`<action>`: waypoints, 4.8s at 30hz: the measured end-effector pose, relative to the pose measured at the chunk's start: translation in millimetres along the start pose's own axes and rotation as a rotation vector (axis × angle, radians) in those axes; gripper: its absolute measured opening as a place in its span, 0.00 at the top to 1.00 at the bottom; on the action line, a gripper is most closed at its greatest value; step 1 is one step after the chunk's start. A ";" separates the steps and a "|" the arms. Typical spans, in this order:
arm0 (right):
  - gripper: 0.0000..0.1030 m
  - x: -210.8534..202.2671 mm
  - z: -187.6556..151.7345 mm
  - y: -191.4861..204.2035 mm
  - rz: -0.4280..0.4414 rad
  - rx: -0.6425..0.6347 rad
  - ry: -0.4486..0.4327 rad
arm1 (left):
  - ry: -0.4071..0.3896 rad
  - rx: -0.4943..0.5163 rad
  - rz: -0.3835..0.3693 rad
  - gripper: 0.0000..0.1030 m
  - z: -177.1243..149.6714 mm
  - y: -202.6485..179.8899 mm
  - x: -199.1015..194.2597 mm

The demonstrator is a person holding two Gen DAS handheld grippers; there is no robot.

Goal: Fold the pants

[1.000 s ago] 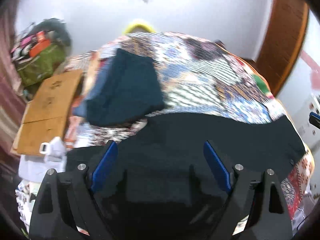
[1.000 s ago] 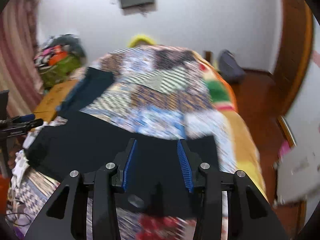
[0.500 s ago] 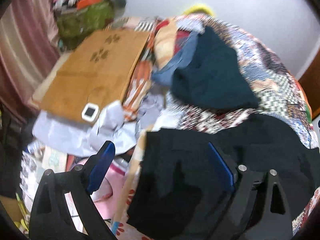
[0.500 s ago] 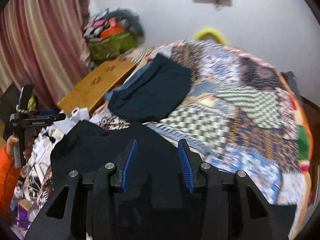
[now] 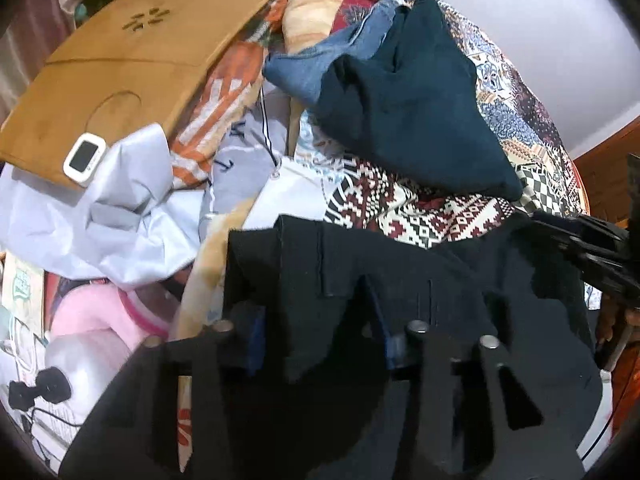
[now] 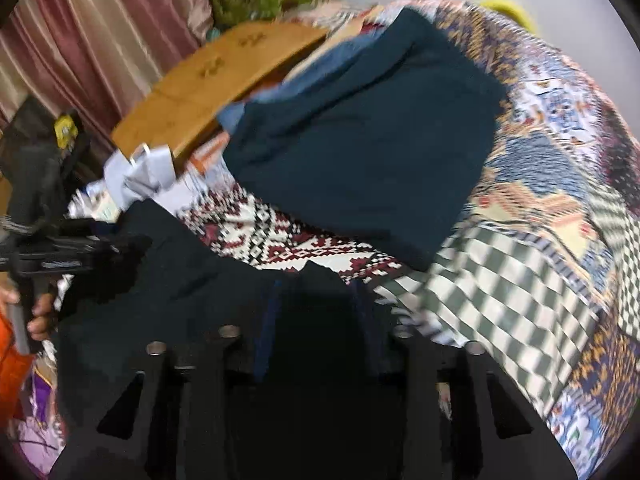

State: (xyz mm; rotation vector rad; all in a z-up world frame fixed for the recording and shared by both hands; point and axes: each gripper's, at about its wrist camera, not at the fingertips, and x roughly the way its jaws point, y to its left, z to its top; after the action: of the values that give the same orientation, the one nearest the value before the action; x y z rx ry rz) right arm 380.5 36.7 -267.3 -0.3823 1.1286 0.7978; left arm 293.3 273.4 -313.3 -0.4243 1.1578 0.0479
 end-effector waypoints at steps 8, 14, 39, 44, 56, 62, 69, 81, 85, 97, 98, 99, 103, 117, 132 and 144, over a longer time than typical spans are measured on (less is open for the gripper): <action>0.93 10.4 -4.9 9.3 -0.117 -0.080 0.005 | -0.068 0.096 0.484 0.99 -5.4 3.7 4.5; 0.92 -25.4 -11.5 5.5 -0.153 -0.022 -0.091 | -0.070 -0.041 0.280 0.92 -25.1 33.1 -34.2; 0.50 -143.1 -202.0 -8.2 -0.183 0.162 -0.258 | 0.045 -0.258 -0.113 0.23 -131.6 -1.2 -76.6; 0.49 -143.7 -225.8 -15.0 -0.167 0.206 -0.270 | 0.054 -0.303 -0.110 0.52 -125.0 -1.7 -63.6; 0.41 -140.1 -236.8 -28.1 -0.110 0.319 -0.254 | -0.219 -0.099 0.077 0.89 -127.0 -18.7 -124.2; 0.41 -156.5 -213.4 -24.6 -0.110 0.311 -0.243 | -0.068 -0.055 0.103 0.87 -144.4 -10.6 -64.9; 0.40 -149.8 -162.0 -3.5 -0.045 0.272 -0.313 | -0.084 0.007 0.174 0.64 -152.4 -14.2 -73.6; 0.40 -130.9 -222.0 -53.0 -0.075 0.410 -0.221 | -0.224 0.152 0.267 0.19 -126.1 -54.8 -129.3; 0.37 -148.3 -263.4 -77.0 -0.083 0.515 -0.196 | -0.246 0.232 0.203 0.15 -108.4 -102.6 -126.0; 0.35 -252.5 -391.6 -85.1 -0.290 0.808 -0.345 | -0.064 0.530 0.019 0.10 -123.4 -259.3 -42.1; 0.35 -255.4 -400.2 -84.2 -0.285 0.841 -0.359 | -0.057 0.534 0.007 0.08 -123.7 -267.7 -39.1; 0.35 -257.4 -408.4 -84.4 -0.272 0.874 -0.372 | -0.050 0.542 0.001 0.03 -123.8 -277.4 -35.5; 0.35 -244.9 -422.8 -87.4 -0.185 0.959 -0.399 | -0.012 0.606 -0.021 0.03 -132.9 -309.5 -23.7; 0.84 -209.0 -415.9 -125.4 -0.095 1.123 -0.531 | -0.019 0.702 -0.024 0.03 -147.6 -373.9 -16.3; 0.92 -264.3 -394.5 -161.9 -0.308 1.005 -0.631 | -0.153 0.587 0.024 0.03 -107.9 -347.1 -50.5; 0.92 -328.2 -269.3 -100.5 -0.222 0.691 -0.823 | -0.313 0.453 0.004 0.03 -89.1 -280.3 -115.5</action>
State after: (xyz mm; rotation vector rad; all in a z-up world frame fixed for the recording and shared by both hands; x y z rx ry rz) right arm 213.8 -325.2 -89.5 0.3805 0.5056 0.2677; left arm 238.7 5.1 -155.4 -0.0096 0.8275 -0.1392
